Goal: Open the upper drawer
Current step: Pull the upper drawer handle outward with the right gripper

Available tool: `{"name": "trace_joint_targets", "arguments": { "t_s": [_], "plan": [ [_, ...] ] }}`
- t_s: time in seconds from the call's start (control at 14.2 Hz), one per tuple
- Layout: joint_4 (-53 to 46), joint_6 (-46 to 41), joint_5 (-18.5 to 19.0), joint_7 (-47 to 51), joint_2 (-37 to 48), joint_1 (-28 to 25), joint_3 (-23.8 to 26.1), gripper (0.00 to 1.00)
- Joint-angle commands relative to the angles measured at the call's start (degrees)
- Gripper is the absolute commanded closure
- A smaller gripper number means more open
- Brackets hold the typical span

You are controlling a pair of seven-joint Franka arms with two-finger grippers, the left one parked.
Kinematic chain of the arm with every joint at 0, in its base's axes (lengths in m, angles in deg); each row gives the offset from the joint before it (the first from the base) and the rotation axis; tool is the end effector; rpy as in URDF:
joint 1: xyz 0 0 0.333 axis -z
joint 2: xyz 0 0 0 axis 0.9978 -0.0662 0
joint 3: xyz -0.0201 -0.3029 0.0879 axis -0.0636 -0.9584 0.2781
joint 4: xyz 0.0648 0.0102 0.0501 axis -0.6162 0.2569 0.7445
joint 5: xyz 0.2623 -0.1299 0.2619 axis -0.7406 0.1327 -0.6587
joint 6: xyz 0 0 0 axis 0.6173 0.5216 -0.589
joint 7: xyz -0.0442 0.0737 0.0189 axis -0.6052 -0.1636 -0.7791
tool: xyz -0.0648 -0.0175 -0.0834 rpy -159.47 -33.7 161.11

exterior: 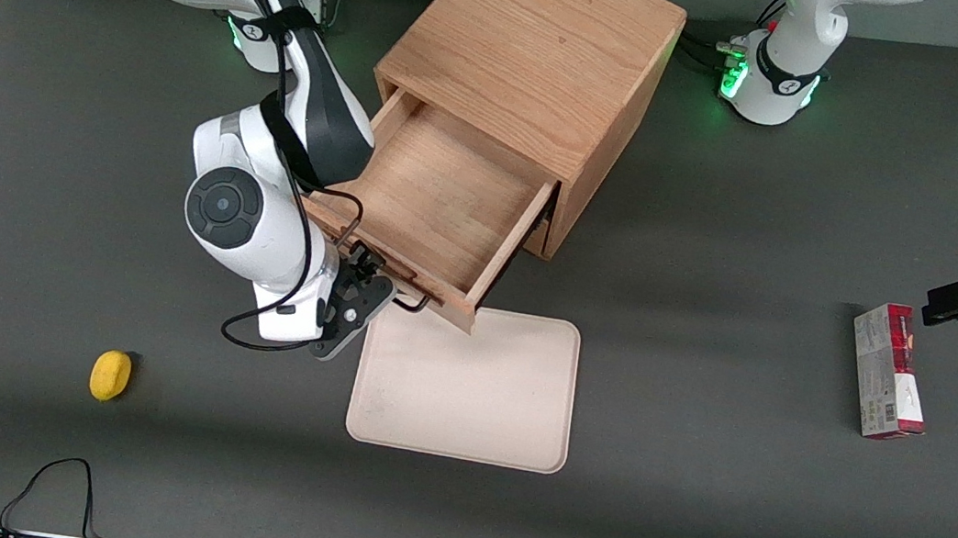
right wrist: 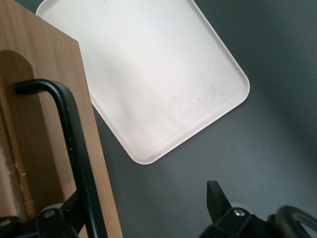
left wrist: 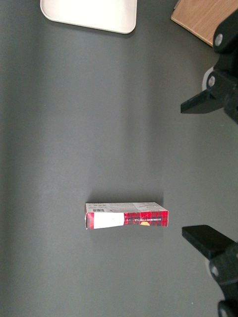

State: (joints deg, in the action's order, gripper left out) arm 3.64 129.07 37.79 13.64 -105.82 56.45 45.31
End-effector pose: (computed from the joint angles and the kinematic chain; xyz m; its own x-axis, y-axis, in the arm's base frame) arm 0.6387 0.3148 0.3940 0.6351 0.7719 0.0273 0.7704 -0.6305 -0.0946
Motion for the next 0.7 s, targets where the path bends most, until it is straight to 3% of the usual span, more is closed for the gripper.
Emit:
{"name": "trace_joint_targets", "arguments": {
  "t_s": [0.0,0.63],
  "plan": [
    [-3.7,-1.1,-0.8,-1.8,-2.0,1.4,0.2,0.00],
    [-5.1,-0.8,-0.8,-1.8,-3.4,3.0,0.2,0.00]
  ]
}}
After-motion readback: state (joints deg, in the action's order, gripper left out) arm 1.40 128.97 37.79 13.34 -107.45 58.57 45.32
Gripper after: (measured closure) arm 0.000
